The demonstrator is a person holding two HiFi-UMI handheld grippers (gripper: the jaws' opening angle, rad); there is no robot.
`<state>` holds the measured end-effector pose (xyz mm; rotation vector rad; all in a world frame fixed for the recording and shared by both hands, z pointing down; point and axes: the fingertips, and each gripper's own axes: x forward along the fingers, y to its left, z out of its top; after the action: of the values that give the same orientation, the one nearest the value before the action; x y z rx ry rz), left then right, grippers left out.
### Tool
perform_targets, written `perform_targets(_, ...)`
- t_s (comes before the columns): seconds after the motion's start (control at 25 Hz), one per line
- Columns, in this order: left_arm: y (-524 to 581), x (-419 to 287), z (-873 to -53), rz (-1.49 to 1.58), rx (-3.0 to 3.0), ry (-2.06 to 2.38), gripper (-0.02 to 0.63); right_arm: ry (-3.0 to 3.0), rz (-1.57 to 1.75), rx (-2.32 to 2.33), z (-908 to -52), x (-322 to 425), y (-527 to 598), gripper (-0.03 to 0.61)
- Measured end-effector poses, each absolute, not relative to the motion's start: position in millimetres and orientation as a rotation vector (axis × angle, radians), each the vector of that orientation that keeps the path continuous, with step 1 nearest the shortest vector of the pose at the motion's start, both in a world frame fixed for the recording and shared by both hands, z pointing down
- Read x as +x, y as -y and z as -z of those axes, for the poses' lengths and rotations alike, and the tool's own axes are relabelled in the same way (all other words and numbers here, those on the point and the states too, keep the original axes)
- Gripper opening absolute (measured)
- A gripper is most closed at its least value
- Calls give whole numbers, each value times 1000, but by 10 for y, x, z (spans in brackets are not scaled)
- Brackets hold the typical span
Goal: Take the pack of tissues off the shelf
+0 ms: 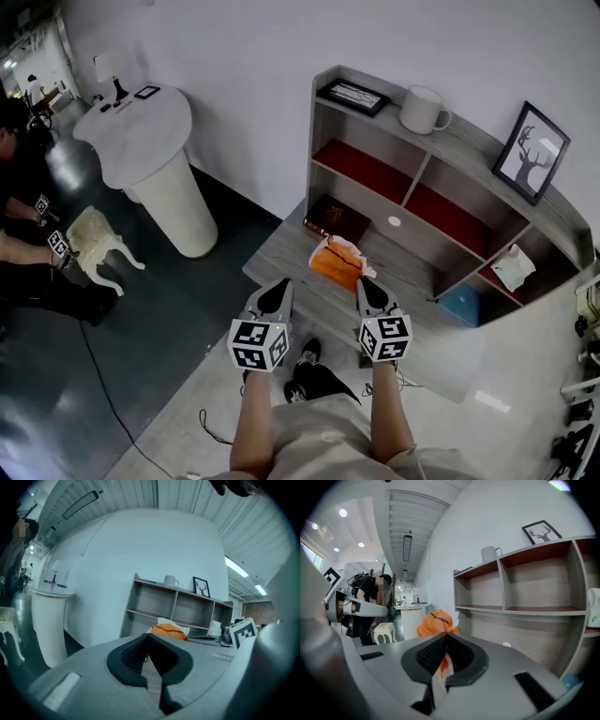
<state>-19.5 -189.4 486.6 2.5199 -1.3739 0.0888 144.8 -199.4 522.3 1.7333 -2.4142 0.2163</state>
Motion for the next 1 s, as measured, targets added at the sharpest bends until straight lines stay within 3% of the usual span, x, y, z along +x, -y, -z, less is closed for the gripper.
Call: perform_targets(1.0, 1699, 152, -5103, -252, 2608, 1135, 8, 2398, -240, 1785, -5286, 1630, 1889, 18)
